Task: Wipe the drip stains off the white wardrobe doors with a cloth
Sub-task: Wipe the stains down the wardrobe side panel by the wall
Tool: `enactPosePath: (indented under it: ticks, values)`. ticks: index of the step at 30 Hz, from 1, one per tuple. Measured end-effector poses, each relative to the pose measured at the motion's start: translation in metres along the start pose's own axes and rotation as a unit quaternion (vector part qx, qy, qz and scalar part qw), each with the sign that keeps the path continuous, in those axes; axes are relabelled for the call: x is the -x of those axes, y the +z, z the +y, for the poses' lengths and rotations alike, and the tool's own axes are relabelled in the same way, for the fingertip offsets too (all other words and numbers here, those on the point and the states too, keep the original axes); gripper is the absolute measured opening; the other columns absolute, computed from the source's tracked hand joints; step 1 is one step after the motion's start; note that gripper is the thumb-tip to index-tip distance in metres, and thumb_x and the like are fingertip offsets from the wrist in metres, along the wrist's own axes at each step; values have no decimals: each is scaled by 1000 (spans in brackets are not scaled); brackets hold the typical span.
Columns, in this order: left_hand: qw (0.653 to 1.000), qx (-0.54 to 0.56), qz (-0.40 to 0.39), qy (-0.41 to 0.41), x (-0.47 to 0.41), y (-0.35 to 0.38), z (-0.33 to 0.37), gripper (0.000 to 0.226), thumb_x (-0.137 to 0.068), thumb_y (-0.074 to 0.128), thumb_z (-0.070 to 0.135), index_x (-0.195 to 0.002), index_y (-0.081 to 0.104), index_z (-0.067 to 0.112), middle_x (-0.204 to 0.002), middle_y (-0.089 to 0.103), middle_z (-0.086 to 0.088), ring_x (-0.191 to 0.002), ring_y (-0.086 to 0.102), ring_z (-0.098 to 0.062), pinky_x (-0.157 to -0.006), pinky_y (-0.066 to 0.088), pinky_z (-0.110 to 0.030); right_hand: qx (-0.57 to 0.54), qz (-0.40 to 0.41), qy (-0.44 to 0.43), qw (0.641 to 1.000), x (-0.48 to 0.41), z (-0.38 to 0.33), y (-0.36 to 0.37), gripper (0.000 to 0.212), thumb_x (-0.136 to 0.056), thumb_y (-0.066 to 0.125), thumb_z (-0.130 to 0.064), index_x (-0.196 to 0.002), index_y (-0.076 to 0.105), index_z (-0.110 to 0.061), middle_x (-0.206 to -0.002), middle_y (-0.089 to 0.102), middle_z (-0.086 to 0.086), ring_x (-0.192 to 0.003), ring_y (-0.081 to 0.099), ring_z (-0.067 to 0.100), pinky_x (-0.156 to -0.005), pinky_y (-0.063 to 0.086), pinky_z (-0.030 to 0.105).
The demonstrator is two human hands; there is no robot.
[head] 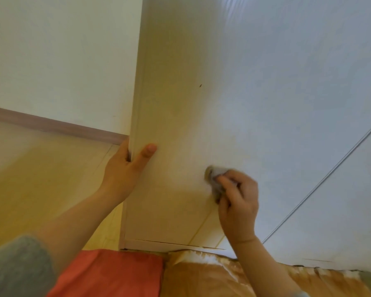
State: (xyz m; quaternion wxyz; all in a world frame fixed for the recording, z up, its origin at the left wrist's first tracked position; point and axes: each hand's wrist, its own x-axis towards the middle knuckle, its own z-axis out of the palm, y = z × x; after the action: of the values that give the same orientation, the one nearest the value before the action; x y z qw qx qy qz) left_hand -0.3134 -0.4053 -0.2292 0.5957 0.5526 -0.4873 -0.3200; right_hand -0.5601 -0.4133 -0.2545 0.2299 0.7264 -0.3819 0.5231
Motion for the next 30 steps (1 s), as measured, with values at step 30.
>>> enactPosePath:
  ticks: [30]
  values:
    - [1000,-11,5,-4,3,0,4,83,-55,45,88,-115,56,32,-101,64,15,-91,61,-4,-70,48,-26,37,77,123,989,-26,38,-58,28,-83,47,1,-100,69,-4,-110,55,7,-101,55,29,-82,45,32]
